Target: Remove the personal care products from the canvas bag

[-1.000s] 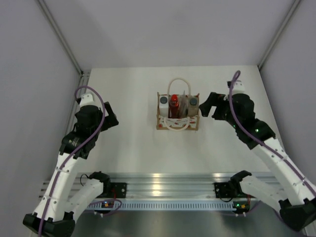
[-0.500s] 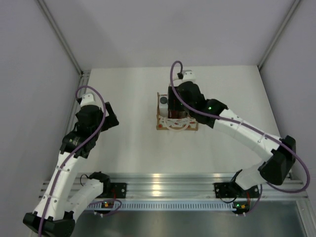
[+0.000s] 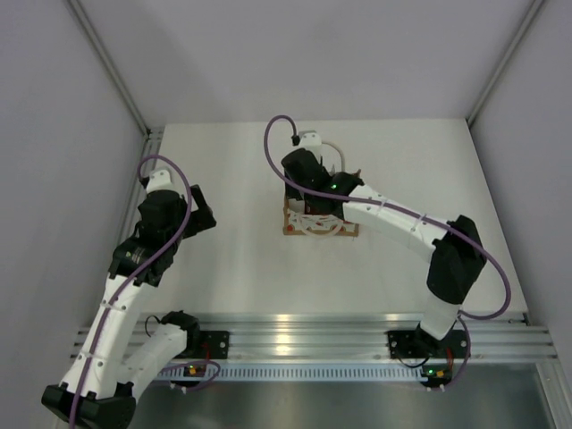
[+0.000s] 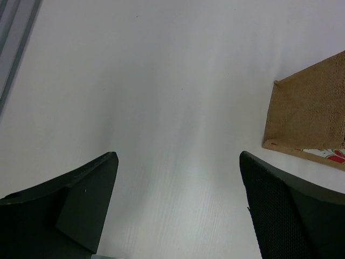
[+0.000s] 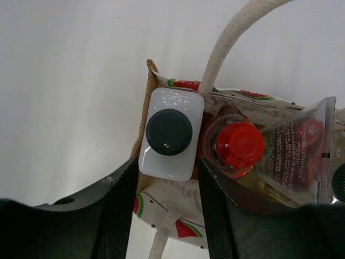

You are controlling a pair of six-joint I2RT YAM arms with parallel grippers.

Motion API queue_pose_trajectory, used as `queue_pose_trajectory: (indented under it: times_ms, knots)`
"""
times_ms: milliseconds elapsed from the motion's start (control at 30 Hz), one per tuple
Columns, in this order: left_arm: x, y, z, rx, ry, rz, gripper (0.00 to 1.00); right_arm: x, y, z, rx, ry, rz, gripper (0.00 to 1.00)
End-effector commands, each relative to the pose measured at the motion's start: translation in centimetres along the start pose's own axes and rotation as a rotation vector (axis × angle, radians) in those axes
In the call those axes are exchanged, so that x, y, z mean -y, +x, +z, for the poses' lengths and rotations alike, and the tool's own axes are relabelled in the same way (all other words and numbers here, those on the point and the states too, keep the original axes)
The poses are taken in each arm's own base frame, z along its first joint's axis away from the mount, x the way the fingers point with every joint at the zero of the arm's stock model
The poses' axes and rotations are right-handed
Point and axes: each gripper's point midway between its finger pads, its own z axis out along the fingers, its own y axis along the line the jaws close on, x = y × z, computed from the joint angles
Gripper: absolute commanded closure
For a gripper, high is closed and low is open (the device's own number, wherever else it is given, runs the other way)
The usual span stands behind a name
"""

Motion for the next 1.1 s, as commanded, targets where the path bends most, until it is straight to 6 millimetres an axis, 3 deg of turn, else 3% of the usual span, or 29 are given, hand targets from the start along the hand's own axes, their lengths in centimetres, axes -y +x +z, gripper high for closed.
queue_pose_trajectory:
  times_ms: [0, 400, 667, 1067]
  knots:
    - [0.4, 0.1, 0.1, -0.004, 0.017, -0.004, 0.02, -0.9, -1.8, 0.1, 0.064, 0.019, 0.042, 0.54]
    - [0.4, 0.0, -0.1, 0.004, 0.025, -0.007, 0.02, -0.6, -0.1, 2.4, 0.042, 0.084, 0.028, 0.53]
    - [0.4, 0.0, -0.1, 0.004, 0.026, -0.005, 0.02, -1.2, -0.5, 2.1, 0.05, 0.065, 0.047, 0.51]
    - [0.4, 0.1, -0.1, 0.002, 0.025, -0.007, 0.02, -0.4, 1.4, 3.3, 0.024, 0.114, 0.03, 0.51]
